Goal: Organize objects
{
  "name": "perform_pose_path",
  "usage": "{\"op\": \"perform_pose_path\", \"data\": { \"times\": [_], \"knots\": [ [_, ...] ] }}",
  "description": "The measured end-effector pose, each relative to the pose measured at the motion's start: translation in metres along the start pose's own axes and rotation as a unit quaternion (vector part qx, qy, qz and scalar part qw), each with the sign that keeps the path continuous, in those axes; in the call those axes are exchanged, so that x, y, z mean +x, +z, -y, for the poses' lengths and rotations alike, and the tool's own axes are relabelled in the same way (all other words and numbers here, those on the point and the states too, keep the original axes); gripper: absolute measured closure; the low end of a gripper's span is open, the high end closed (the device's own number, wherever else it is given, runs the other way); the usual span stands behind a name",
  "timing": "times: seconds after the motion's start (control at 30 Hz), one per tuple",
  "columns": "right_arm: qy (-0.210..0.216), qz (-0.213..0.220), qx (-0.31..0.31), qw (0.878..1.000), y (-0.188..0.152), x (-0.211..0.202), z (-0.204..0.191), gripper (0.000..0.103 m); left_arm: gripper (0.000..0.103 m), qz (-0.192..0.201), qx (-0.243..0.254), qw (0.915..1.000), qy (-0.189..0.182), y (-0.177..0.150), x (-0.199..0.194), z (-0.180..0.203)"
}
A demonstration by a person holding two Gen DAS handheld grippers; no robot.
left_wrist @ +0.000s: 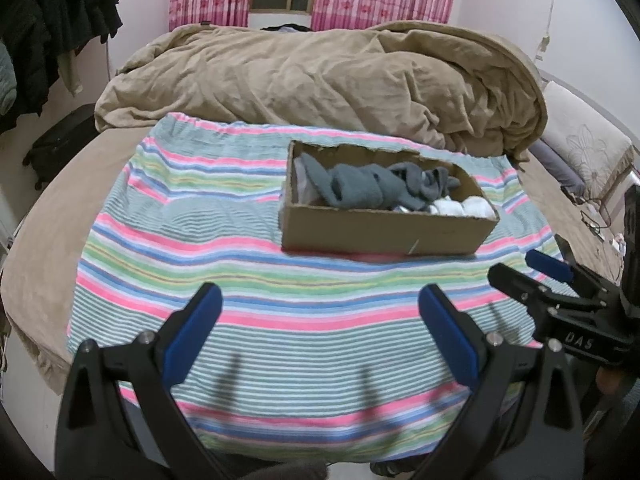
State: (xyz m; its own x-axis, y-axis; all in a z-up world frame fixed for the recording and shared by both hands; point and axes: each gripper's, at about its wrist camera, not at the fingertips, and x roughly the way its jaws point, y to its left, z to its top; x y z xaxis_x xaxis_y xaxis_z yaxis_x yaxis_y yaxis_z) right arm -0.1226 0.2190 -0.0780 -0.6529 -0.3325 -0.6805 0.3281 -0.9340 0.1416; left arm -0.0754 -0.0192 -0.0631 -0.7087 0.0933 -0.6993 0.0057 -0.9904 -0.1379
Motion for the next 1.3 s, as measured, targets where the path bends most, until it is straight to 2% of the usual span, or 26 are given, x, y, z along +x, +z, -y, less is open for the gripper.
{"op": "perform_pose_path", "data": {
  "times": [0.6, 1.3],
  "knots": [
    [0.000, 0.009, 0.001, 1.000, 0.0053, -0.0063, 0.0027, 0.016, 0.003, 0.011, 0.013, 0.9998, -0.007, 0.0085, -0.0059, 0.0056],
    [0.002, 0.006, 0.002, 1.000, 0.0052, -0.0081, 0.0034, 0.016, 0.003, 0.002, 0.014, 0.9999, -0.005, 0.0067, 0.0018, 0.0069]
  ]
}}
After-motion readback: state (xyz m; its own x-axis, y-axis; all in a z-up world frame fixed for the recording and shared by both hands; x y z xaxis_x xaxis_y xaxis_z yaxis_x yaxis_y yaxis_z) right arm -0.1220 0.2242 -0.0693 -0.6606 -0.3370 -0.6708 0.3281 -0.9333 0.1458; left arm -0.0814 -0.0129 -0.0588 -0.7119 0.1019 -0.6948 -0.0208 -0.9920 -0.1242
